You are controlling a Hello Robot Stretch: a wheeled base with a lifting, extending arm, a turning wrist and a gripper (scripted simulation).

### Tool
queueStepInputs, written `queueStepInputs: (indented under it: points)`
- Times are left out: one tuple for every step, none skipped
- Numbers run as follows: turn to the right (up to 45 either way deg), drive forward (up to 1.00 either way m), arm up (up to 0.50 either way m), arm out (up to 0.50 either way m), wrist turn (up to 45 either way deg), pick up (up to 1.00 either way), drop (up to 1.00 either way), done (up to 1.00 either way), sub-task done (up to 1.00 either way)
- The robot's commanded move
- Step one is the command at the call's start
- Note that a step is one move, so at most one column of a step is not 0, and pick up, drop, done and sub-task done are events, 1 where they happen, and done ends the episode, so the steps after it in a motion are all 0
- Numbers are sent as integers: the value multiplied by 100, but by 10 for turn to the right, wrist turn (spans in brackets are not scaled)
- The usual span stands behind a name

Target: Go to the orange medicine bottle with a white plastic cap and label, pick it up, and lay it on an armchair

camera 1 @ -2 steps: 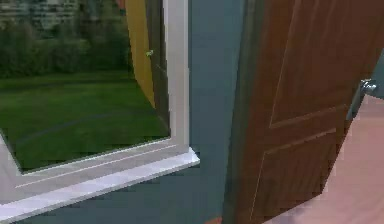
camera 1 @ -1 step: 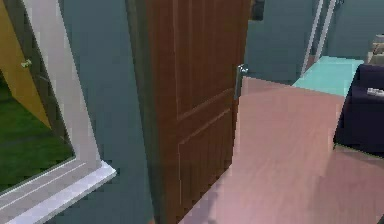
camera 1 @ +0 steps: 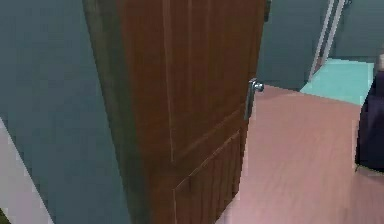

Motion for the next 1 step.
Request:
queueStepInputs:
  points:
    - [360, 0, 0, 0, 0, 0, 0, 0, 0]
